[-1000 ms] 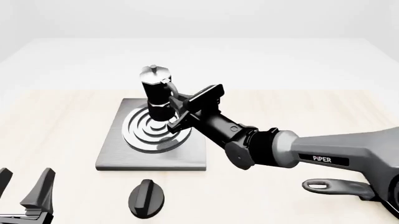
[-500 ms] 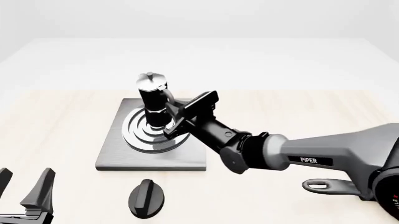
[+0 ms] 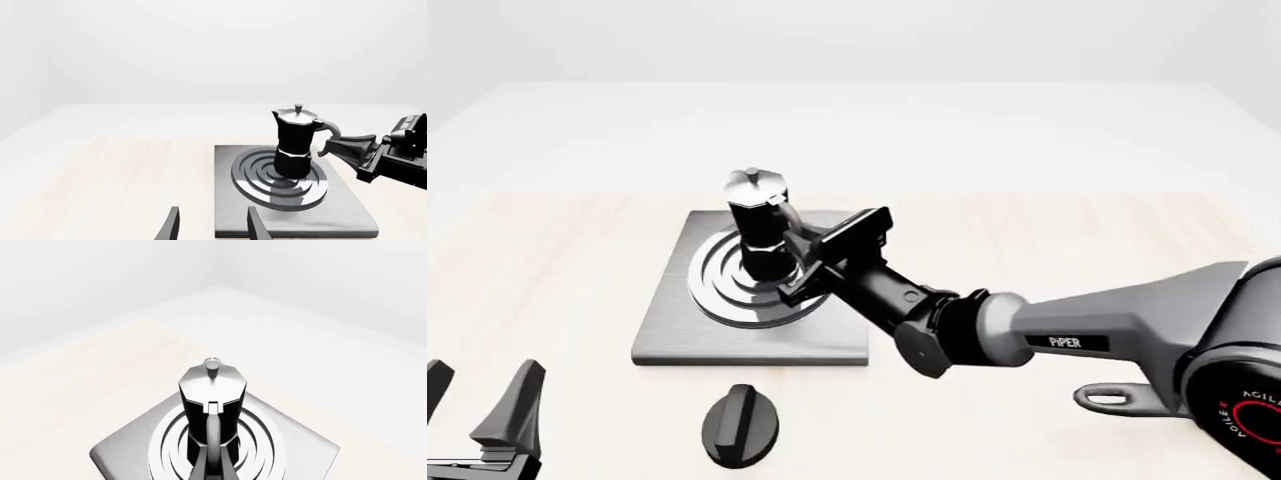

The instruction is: Put the moka pot on the stove.

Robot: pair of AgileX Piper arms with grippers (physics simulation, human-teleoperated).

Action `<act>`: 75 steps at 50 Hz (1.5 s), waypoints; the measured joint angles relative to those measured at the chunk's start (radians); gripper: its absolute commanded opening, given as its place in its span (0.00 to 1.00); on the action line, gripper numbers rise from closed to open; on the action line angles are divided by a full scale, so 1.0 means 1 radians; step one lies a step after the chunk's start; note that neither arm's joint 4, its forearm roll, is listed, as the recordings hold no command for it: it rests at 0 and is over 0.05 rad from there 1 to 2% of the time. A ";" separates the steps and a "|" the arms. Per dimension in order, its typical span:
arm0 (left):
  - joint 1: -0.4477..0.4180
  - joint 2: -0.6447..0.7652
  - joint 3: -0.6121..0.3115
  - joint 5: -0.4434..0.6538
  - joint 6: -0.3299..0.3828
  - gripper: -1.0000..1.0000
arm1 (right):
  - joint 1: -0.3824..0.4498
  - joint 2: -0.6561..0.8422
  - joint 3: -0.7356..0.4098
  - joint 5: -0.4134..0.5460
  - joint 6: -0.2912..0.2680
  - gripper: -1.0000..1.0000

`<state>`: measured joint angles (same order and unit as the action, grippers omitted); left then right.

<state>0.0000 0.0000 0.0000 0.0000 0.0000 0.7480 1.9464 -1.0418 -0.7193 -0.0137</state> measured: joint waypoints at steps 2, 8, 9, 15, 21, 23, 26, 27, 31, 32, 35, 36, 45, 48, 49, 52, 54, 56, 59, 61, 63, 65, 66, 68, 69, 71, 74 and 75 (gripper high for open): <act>0.000 0.000 0.000 0.000 0.000 1.00 | 0.000 0.003 0.001 -0.003 0.002 0.00; 0.000 0.000 0.000 0.000 0.000 1.00 | -0.003 0.015 0.003 -0.012 0.009 0.00; 0.000 0.000 0.000 0.000 0.000 1.00 | -0.003 0.017 0.004 -0.014 0.010 0.00; 0.000 0.000 0.000 0.000 0.000 1.00 | -0.006 0.030 0.006 -0.022 0.017 0.00; 0.000 0.000 0.000 0.000 0.000 1.00 | -0.007 0.040 -0.002 -0.023 0.016 1.00; 0.000 0.000 0.000 0.000 0.000 1.00 | -0.007 0.042 -0.005 -0.024 0.015 1.00; 0.000 0.000 0.000 0.000 0.000 1.00 | -0.008 0.045 -0.008 -0.024 0.014 1.00; 0.000 0.000 0.000 0.000 0.000 1.00 | -0.008 0.046 -0.009 -0.024 0.013 1.00; 0.000 0.000 0.000 0.000 0.000 1.00 | -0.009 0.050 -0.014 -0.024 0.011 1.00; 0.000 0.000 0.000 0.000 0.000 1.00 | -0.009 0.050 -0.015 -0.024 0.011 1.00; 0.000 0.000 0.000 0.000 0.000 1.00 | -0.009 0.053 -0.017 -0.024 0.010 1.00; 0.000 0.000 0.000 0.000 0.000 1.00 | -0.009 0.053 -0.018 -0.023 0.010 1.00; 0.000 0.000 0.000 0.000 0.000 1.00 | -0.007 0.058 -0.022 -0.022 0.011 1.00; 0.000 0.000 0.000 0.000 0.000 1.00 | -0.007 0.056 -0.021 -0.022 0.012 1.00; 0.000 0.000 0.000 0.000 0.000 1.00 | -0.007 0.055 -0.020 -0.023 0.012 1.00; 0.000 0.000 0.000 0.000 0.000 1.00 | -0.008 0.050 -0.016 -0.023 0.013 1.00; 0.000 0.000 0.000 0.000 0.000 1.00 | -0.008 0.046 -0.012 -0.024 0.014 1.00; 0.000 0.000 0.000 0.000 0.000 1.00 | -0.007 0.040 -0.007 -0.024 0.014 1.00; 0.000 0.000 0.000 0.000 0.000 1.00 | -0.007 0.027 0.004 -0.024 0.015 1.00; 0.000 0.000 0.000 0.000 0.000 1.00 | -0.007 0.018 0.012 -0.024 0.015 1.00; 0.000 0.000 0.000 0.000 0.000 1.00 | -0.007 0.008 0.021 -0.024 0.014 1.00; 0.000 0.000 0.000 0.000 0.000 1.00 | -0.008 -0.002 0.030 -0.024 0.014 1.00; 0.000 0.000 0.000 0.000 0.000 1.00 | -0.008 -0.008 0.035 -0.024 0.014 1.00; 0.000 0.000 0.000 0.000 0.000 1.00 | -0.008 -0.019 0.044 -0.024 0.014 1.00; 0.000 0.000 0.000 0.000 0.000 1.00 | -0.009 -0.024 0.049 -0.024 0.014 1.00; 0.000 0.000 0.000 0.000 0.000 1.00 | -0.010 -0.036 0.059 -0.025 0.013 1.00; 0.000 0.000 0.000 0.000 0.000 1.00 | -0.010 -0.053 0.073 -0.025 0.013 1.00; 0.000 0.000 0.000 0.000 0.000 1.00 | -0.010 -0.060 0.078 -0.025 0.013 1.00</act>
<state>0.0000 0.0000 0.0000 0.0000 0.0000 0.7378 1.8869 -0.9635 -0.7445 -0.0002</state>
